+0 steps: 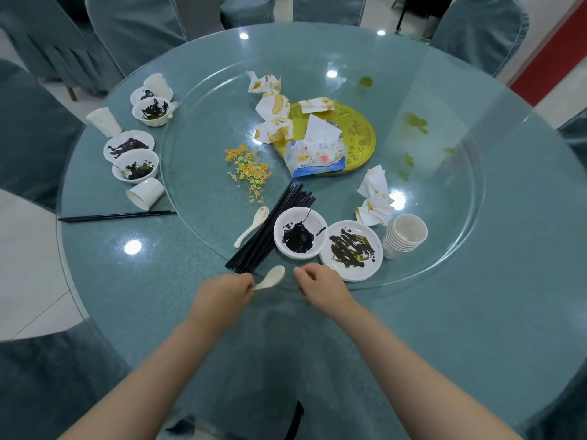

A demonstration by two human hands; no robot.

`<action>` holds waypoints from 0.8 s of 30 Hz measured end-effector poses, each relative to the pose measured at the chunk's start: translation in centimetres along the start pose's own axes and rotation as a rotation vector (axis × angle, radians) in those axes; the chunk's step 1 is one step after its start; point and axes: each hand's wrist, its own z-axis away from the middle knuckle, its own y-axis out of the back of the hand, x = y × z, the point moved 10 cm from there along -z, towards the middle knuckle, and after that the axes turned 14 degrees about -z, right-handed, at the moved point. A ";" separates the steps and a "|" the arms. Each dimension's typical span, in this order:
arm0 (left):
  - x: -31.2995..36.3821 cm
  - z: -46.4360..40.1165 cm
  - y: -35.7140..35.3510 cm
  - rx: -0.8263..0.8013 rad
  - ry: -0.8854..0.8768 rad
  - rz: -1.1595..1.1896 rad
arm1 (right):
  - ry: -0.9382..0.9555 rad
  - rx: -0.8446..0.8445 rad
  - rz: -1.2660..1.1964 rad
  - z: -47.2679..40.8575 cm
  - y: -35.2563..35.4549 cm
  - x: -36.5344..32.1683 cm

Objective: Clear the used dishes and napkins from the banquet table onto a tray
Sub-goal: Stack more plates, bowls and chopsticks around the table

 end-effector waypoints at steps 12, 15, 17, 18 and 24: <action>-7.8 -7.1 0.2 -0.085 0.344 0.323 | 0.328 -0.191 0.634 1.2 -3.7 1.0; -8.4 -9.4 -0.5 -0.127 0.376 0.349 | 0.310 -0.205 0.618 1.1 -3.5 1.0; -8.2 -10.6 -1.1 -0.168 0.367 0.325 | 0.304 -0.210 0.613 1.1 -3.5 1.1; -8.0 -11.0 -1.4 -0.194 0.357 0.316 | 0.304 -0.208 0.610 1.1 -3.5 1.1; -6.7 -12.5 -2.6 -0.259 0.315 0.259 | 0.296 -0.185 0.600 1.0 -3.6 1.1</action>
